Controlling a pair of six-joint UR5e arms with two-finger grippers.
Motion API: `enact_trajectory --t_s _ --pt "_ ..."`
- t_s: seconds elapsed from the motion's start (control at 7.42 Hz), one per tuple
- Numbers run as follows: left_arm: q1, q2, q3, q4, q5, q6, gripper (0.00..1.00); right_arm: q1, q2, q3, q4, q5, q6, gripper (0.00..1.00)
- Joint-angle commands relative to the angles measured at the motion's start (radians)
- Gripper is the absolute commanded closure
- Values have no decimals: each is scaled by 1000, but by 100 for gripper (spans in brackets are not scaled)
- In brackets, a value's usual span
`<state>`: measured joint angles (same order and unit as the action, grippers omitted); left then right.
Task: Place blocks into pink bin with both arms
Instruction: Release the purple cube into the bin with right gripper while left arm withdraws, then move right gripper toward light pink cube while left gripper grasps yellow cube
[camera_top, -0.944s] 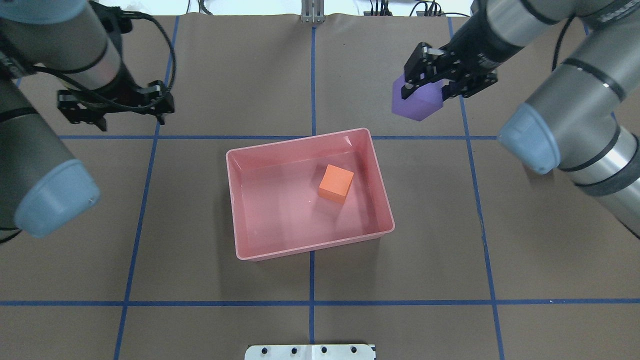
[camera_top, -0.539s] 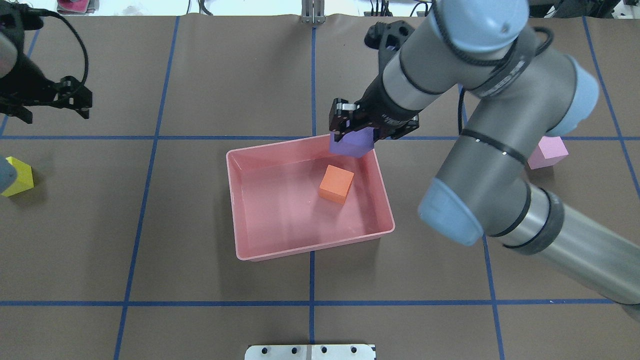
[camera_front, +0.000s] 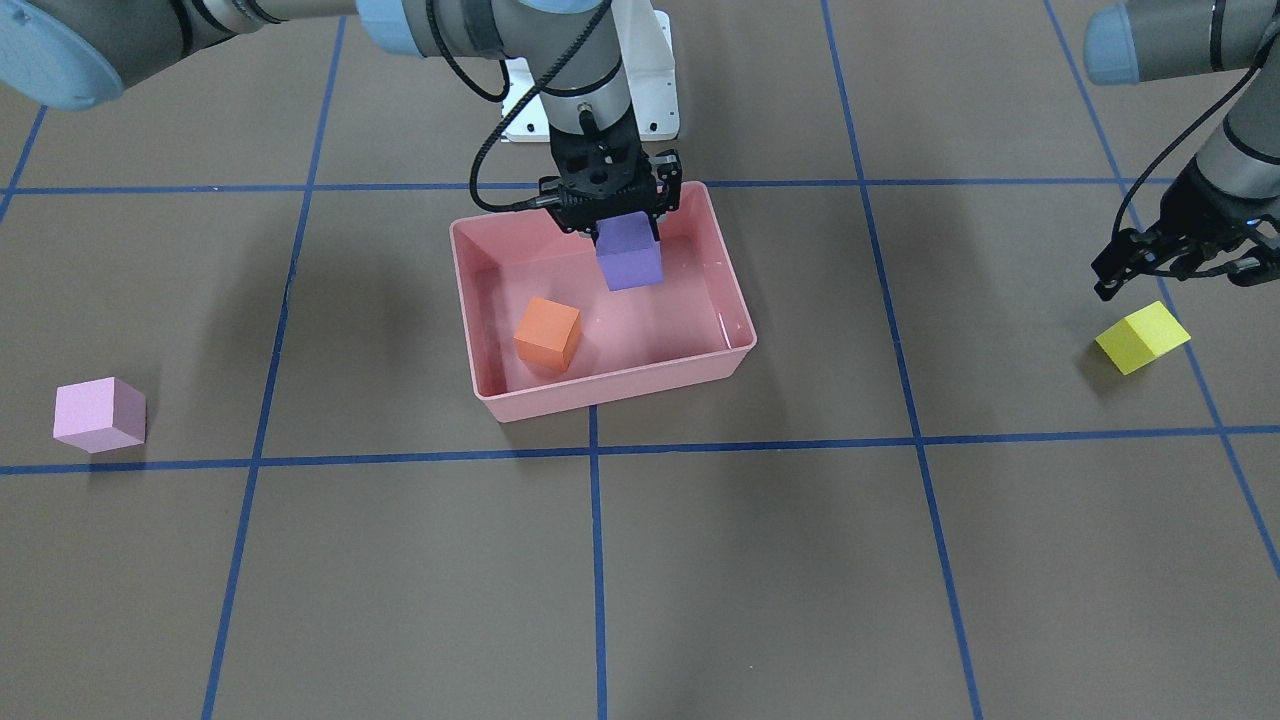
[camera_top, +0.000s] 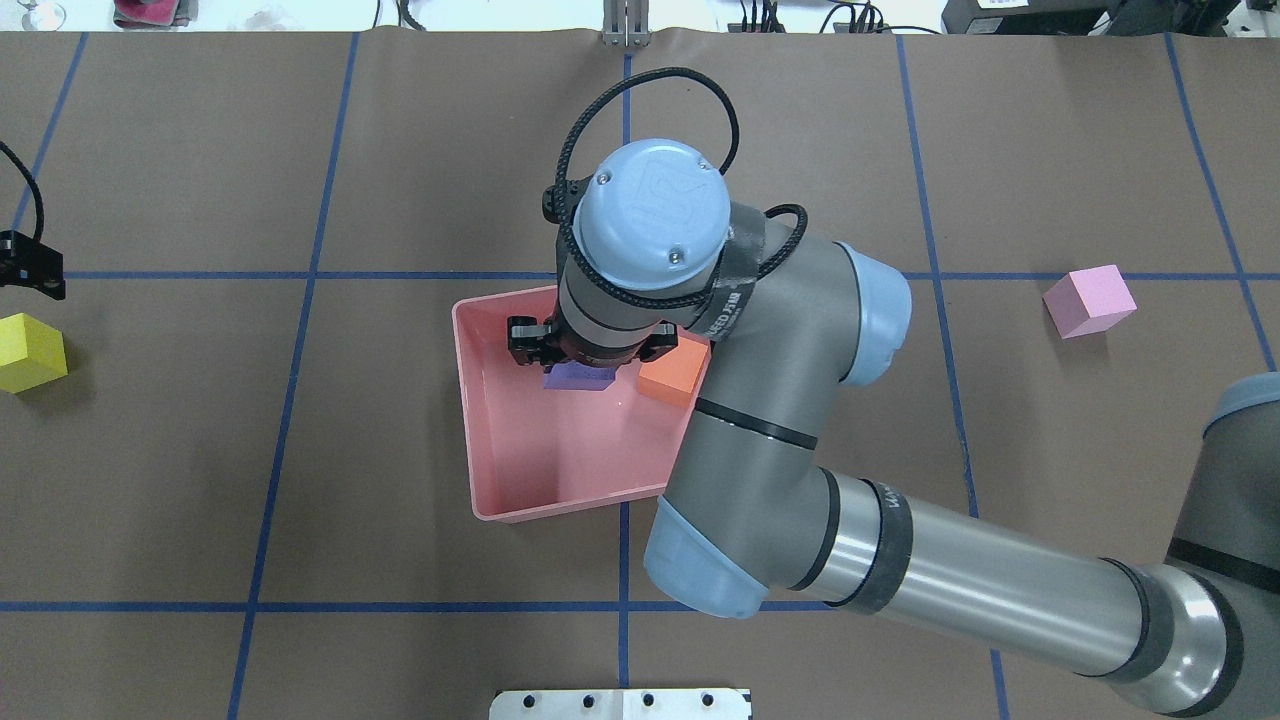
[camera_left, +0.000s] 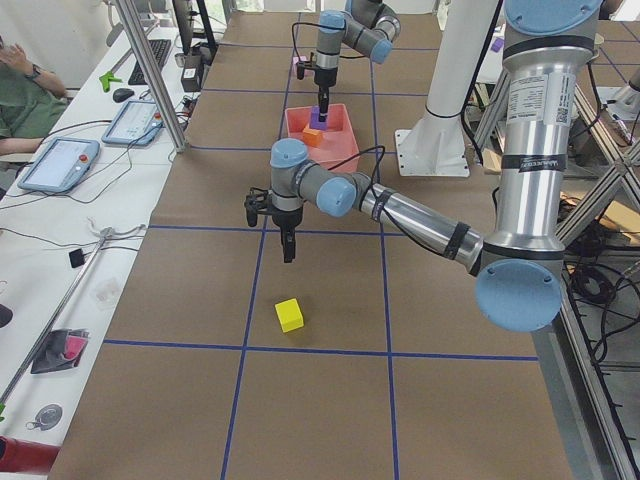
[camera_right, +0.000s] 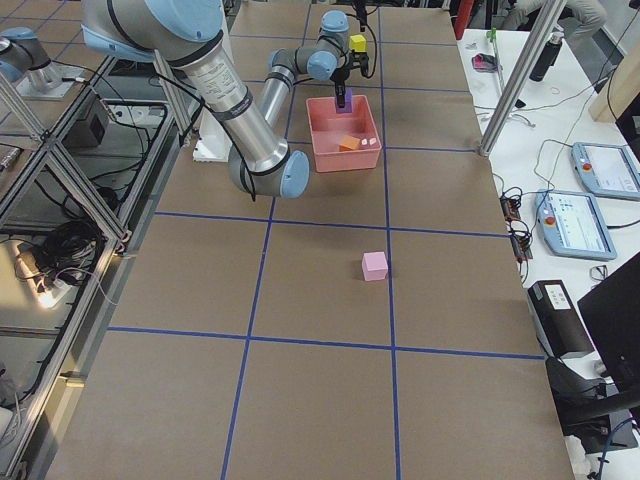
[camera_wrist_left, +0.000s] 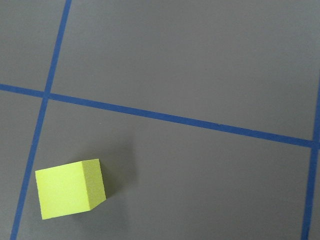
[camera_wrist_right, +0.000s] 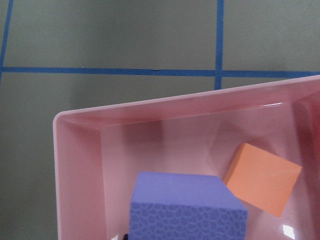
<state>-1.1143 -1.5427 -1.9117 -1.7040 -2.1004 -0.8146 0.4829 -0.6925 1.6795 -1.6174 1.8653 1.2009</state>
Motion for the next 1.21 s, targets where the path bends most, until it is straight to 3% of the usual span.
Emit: enact_trajectory --t_s 0.0,0.27,0.67,1.08 --pt "-2 48 55 -77 0 9 0 -15 36 -40 4 -8 41 1" --pt "-1 62 194 -280 2 -1 0 -15 47 -32 5 -6 69 1" --pt "-1 64 247 -299 6 -5 0 32 44 3 -1 9 59 0" --pt "5 46 342 -377 43 -23 0 153 -5 55 -4 110 -12 0"
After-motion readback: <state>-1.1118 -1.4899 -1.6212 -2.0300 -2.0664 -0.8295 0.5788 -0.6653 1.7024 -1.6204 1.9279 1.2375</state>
